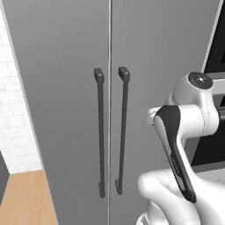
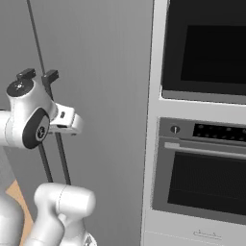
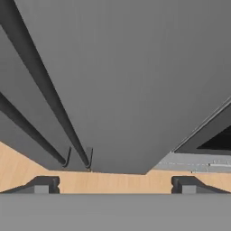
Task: Take the strawberry from the fridge and place it on top of the pancake, located on the dining counter.
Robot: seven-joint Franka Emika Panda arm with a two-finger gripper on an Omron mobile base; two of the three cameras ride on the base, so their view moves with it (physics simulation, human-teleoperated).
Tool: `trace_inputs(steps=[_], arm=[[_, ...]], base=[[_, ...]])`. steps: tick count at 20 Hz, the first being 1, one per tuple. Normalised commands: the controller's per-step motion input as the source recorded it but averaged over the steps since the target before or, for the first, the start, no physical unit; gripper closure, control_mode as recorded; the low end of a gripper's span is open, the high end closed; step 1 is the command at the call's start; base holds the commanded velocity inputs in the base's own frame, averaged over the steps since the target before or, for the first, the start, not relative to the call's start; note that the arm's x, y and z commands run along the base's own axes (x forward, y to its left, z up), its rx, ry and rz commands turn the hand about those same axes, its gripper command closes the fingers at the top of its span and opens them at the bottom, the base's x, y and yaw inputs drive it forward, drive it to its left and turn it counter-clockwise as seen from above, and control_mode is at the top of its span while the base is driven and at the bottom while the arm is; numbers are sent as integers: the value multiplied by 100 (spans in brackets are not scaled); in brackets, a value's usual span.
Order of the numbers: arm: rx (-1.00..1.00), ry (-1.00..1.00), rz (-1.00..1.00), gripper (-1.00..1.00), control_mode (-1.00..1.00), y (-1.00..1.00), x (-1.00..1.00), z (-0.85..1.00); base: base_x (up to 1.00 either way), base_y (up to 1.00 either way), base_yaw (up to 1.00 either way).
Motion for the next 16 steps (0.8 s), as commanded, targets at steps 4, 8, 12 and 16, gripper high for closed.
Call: trace_inputs(steps=[4, 8, 12, 16], arm=[[0, -3, 0, -100, 100, 0, -9, 0], [0, 0, 0, -100, 100, 0, 0, 0], [0, 0, 0, -100, 100, 0, 0, 0], [0, 0, 0, -100, 100, 0, 0, 0]], base=[[3, 14, 0], [-15, 27, 0], [-31, 33, 0], [-26, 32, 0]])
